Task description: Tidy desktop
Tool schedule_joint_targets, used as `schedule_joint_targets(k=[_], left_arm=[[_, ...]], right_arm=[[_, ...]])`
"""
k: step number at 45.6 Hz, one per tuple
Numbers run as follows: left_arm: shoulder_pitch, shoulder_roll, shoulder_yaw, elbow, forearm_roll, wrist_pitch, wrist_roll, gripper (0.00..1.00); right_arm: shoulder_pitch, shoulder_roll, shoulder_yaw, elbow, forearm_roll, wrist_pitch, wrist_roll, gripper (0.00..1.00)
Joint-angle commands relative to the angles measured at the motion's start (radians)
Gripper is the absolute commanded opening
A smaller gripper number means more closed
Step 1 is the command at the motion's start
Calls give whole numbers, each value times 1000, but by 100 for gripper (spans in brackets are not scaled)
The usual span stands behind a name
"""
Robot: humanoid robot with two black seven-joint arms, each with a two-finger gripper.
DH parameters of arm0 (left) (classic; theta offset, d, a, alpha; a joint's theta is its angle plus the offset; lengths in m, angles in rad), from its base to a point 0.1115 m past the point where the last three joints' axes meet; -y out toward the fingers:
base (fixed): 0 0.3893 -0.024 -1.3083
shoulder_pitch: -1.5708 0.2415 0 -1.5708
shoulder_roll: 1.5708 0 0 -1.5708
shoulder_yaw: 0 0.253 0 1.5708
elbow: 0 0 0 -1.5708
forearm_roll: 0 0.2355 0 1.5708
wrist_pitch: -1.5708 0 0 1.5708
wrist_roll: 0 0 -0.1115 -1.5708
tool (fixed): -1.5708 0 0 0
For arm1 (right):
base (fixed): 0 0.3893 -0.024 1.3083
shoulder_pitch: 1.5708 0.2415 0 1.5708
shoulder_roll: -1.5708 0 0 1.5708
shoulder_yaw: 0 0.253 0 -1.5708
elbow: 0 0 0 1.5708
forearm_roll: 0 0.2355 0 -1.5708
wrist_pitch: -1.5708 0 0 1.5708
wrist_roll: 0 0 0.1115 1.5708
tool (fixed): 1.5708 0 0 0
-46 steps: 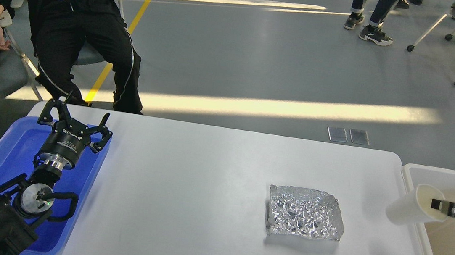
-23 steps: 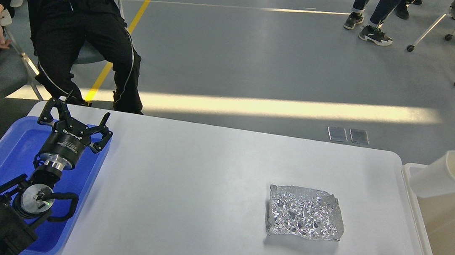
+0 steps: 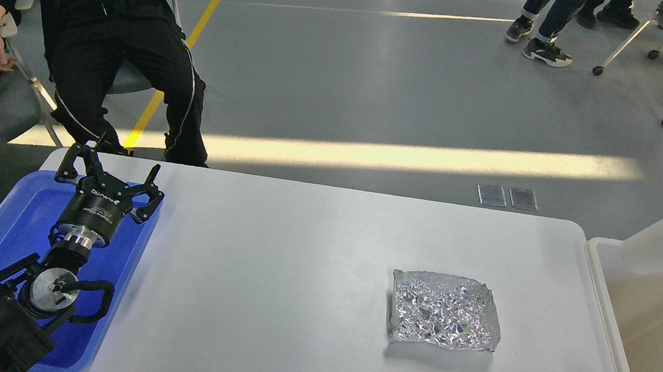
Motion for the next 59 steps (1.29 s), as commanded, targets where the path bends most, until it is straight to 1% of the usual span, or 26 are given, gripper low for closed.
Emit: schedule_joint_targets(k=[1,5,6,8,13,21,27,34,40,45,51,54,59], left_arm=[[0,0,0,0,-1,0,-1,100],[0,0,0,0,-2,0,-1,100],[0,0,0,1,0,0,1,100],[0,0,0,0,0,0,-1,100],[0,0,0,0,0,0,1,100],[0,0,0,1,-2,0,-1,100],[0,0,0,0,0,0,1,100],[0,0,0,0,-2,0,-1,100],[0,0,0,1,0,0,-1,100],[0,0,0,0,-2,0,-1,100],[0,0,0,1,-2,0,-1,100],[0,0,0,1,-2,0,-1,100],[0,0,0,0,-2,0,1,100]], right_arm=[[-4,-27,0,-6,9,-6,-1,0],[-27,-56,-3,-21,15,-40,-1,0],[-50,-60,-8,-29,41,-61,-1,0],[-72,-62,-9,-40,81,-68,-1,0],[-119,-65,-5,-80,170,-69,-1,0],[-147,-68,-11,-195,254,-68,8,0],[-176,-70,-8,-221,426,-68,8,0],[-227,-73,-12,-249,678,-71,2,0],[-279,-73,-9,-301,807,-79,7,0],[-299,-74,-12,-305,908,-79,10,0],[-363,-64,-12,-304,1126,-83,13,0],[-388,-48,-12,-304,1218,-97,24,0],[-449,-19,-12,-304,1328,-114,76,0]])
